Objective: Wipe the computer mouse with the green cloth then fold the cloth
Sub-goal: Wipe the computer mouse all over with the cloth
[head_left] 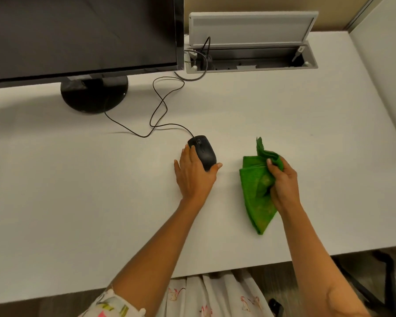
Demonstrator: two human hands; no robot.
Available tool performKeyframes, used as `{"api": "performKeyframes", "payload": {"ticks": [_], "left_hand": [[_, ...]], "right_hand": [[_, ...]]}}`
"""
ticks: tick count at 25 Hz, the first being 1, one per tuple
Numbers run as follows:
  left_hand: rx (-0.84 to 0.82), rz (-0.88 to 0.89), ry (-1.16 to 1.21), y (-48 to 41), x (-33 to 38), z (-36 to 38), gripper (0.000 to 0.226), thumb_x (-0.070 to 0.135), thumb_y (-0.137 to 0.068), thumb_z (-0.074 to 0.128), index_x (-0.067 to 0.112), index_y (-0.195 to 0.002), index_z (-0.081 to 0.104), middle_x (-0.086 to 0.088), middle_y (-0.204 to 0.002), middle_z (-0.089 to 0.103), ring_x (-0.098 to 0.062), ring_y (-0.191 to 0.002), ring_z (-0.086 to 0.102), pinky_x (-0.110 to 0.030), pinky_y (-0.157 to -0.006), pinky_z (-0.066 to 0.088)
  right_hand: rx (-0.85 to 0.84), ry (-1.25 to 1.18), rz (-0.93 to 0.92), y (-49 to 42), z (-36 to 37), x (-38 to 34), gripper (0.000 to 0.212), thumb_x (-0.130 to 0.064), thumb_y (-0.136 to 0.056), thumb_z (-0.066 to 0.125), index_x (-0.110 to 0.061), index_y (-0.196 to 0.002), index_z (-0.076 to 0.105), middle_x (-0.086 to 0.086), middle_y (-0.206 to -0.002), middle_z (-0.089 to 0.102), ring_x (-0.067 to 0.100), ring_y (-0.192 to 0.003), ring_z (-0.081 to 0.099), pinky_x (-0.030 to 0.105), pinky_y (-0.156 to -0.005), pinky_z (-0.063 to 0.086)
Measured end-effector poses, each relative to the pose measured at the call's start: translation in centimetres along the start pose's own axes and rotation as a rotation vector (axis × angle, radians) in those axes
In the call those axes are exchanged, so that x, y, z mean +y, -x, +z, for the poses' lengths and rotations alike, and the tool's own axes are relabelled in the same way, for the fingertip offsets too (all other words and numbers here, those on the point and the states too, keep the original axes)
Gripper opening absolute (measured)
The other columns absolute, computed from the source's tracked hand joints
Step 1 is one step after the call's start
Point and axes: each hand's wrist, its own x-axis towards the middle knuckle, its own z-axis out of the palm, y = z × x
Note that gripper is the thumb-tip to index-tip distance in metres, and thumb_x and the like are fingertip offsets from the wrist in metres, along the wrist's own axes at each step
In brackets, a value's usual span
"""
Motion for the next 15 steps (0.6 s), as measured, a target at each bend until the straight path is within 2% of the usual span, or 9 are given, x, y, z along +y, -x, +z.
{"api": "performKeyframes", "payload": {"ticks": [3, 6, 9, 11, 13, 15], "left_hand": [[0.116, -0.033, -0.11, 0.3, 0.8, 0.6, 0.085, 0.058, -0.073, 0.069, 0.011, -0.136, 0.038, -0.013, -0.137, 0.043, -0.03, -0.126, 0.042, -0.051, -0.116, 0.019], [0.158, 0.031, -0.194, 0.6, 0.1, 0.5, 0.07, 0.049, -0.08, 0.067, 0.012, -0.134, 0.042, -0.011, -0.137, 0.045, -0.028, -0.125, 0.045, -0.053, -0.116, 0.019], [0.192, 0.09, -0.214, 1.8, -0.3, 0.3, 0.062, 0.041, -0.086, 0.063, 0.01, -0.135, 0.044, -0.011, -0.141, 0.046, -0.027, -0.13, 0.044, -0.053, -0.117, 0.017], [0.197, 0.178, -0.248, 2.8, -0.3, 0.5, 0.062, 0.037, -0.09, 0.058, 0.006, -0.14, 0.04, -0.013, -0.148, 0.041, -0.027, -0.137, 0.037, -0.052, -0.117, 0.018], [0.127, 0.241, -0.342, 3.9, -0.3, 0.9, 0.066, 0.04, -0.095, 0.046, 0.004, -0.147, 0.026, -0.014, -0.156, 0.026, -0.026, -0.145, 0.021, -0.05, -0.119, 0.015], [0.034, 0.237, -0.403, 4.9, -0.6, 1.4, 0.073, 0.045, -0.096, 0.038, 0.004, -0.15, 0.011, -0.014, -0.159, 0.012, -0.024, -0.148, 0.007, -0.048, -0.12, 0.008]], "right_hand": [[-0.074, 0.212, -0.111, -2.1, 0.5, -1.9, 0.021, -0.011, -0.091, 0.059, -0.018, -0.108, 0.07, 0.006, -0.101, 0.07, 0.019, -0.095, 0.066, 0.033, -0.084, 0.055], [-0.205, 0.528, -0.307, -4.6, 2.7, -3.3, 0.029, -0.002, -0.09, 0.055, -0.017, -0.11, 0.069, 0.004, -0.106, 0.07, 0.014, -0.098, 0.063, 0.025, -0.086, 0.049], [-0.361, 0.873, -0.555, -6.8, 6.2, -3.9, 0.037, 0.005, -0.084, 0.052, -0.017, -0.108, 0.071, 0.004, -0.11, 0.07, 0.018, -0.104, 0.061, 0.023, -0.091, 0.044], [-0.491, 1.1, -0.739, -8.0, 8.9, -3.9, 0.038, 0.005, -0.082, 0.053, -0.016, -0.108, 0.07, 0.006, -0.111, 0.071, 0.025, -0.106, 0.06, 0.028, -0.092, 0.045], [-0.651, 1.274, -0.885, -8.5, 11.0, -3.6, 0.035, -0.001, -0.084, 0.054, -0.017, -0.112, 0.069, 0.007, -0.117, 0.068, 0.027, -0.111, 0.058, 0.038, -0.095, 0.046], [-0.794, 1.384, -0.921, -8.2, 12.2, -2.6, 0.036, -0.012, -0.086, 0.054, -0.019, -0.12, 0.064, 0.007, -0.127, 0.063, 0.026, -0.119, 0.054, 0.043, -0.101, 0.043]]}}
